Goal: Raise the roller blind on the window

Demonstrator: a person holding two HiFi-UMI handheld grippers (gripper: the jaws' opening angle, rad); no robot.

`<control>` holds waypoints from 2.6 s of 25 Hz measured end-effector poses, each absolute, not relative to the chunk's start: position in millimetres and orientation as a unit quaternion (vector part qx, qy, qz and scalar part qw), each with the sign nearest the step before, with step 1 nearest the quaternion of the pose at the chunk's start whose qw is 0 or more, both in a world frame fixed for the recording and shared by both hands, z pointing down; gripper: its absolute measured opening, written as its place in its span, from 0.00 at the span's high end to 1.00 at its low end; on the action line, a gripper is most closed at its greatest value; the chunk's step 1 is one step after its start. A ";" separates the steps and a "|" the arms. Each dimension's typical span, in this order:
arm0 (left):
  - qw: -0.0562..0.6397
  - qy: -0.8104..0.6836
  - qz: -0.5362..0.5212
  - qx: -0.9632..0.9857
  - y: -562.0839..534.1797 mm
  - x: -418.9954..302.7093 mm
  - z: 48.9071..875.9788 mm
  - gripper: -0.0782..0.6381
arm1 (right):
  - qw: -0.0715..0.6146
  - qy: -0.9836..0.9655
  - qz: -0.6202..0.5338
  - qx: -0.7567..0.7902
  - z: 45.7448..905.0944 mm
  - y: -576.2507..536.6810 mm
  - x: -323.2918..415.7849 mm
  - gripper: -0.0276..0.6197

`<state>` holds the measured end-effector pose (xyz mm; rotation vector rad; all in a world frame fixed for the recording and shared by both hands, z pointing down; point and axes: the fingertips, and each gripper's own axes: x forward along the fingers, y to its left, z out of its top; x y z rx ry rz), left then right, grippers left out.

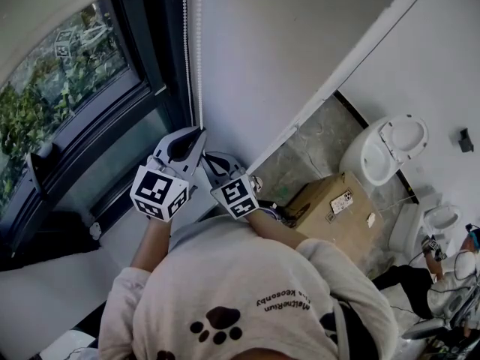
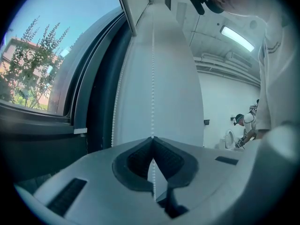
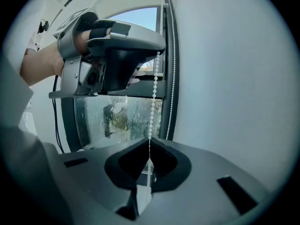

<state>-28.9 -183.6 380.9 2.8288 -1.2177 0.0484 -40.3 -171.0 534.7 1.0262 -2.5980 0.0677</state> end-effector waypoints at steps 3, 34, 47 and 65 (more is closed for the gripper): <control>0.032 -0.394 0.014 0.918 -183.2 -28.3 381.0 0.88 | 0.176 -0.918 0.016 0.356 534.3 -167.7 -41.6 0.94; 0.031 -0.392 -0.004 0.919 -170.4 -27.4 380.7 0.88 | -0.028 -0.925 -0.056 0.376 226.4 -176.9 -42.3 0.85; 0.018 -0.389 0.001 0.921 -176.0 -26.6 389.4 0.88 | -0.023 -0.923 -0.071 0.377 233.3 -179.8 -42.2 0.94; 0.021 -0.400 0.042 0.915 -178.7 -23.4 484.7 0.88 | 0.001 -0.912 -0.055 0.406 330.2 -184.9 -37.1 0.94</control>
